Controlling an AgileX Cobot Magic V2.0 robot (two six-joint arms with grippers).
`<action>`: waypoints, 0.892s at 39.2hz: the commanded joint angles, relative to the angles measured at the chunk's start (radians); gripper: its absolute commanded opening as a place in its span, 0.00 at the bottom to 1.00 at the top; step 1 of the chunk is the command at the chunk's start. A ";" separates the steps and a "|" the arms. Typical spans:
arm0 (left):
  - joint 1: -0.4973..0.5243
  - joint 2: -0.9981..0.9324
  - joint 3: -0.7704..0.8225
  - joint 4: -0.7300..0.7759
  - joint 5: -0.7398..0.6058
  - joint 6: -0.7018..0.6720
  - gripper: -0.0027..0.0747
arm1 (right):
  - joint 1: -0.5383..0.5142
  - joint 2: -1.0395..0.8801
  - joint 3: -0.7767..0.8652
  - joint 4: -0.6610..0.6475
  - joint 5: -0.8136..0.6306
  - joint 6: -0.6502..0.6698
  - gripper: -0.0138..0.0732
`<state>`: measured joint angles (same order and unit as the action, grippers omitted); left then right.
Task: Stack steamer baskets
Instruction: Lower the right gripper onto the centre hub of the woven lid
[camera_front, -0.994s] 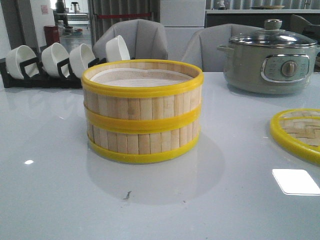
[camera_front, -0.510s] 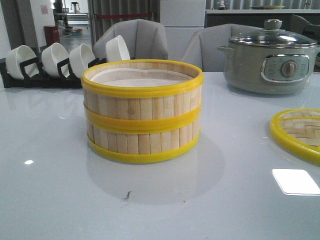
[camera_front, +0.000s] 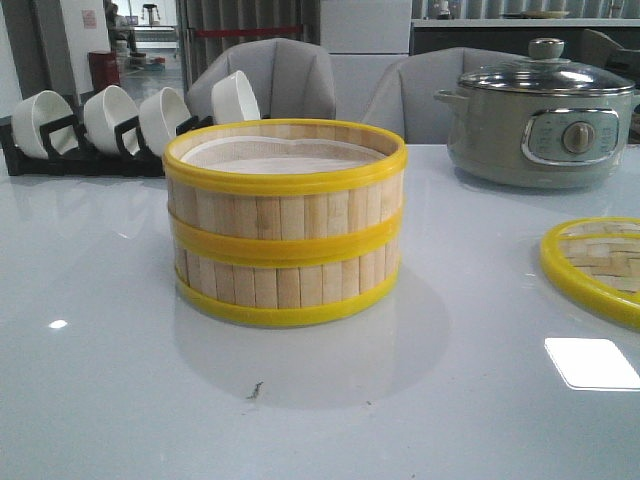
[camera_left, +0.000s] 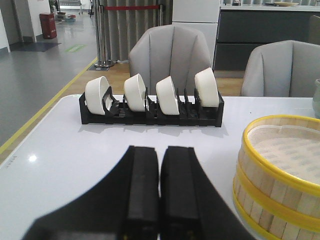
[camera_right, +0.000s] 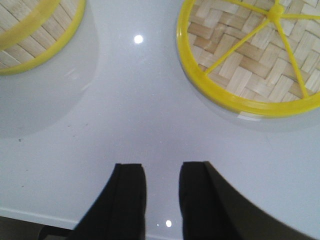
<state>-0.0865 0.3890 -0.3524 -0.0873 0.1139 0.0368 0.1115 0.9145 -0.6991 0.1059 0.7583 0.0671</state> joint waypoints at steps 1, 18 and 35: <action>0.001 0.006 -0.029 -0.004 -0.092 -0.010 0.15 | 0.001 0.065 -0.041 -0.028 -0.071 -0.007 0.50; 0.001 0.006 -0.029 -0.004 -0.092 -0.010 0.15 | -0.182 0.330 -0.197 -0.127 -0.155 -0.007 0.59; 0.001 0.006 -0.029 -0.004 -0.092 -0.010 0.15 | -0.231 0.568 -0.432 -0.130 -0.140 -0.007 0.59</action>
<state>-0.0865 0.3890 -0.3524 -0.0873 0.1139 0.0368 -0.1125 1.4800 -1.0590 -0.0076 0.6510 0.0671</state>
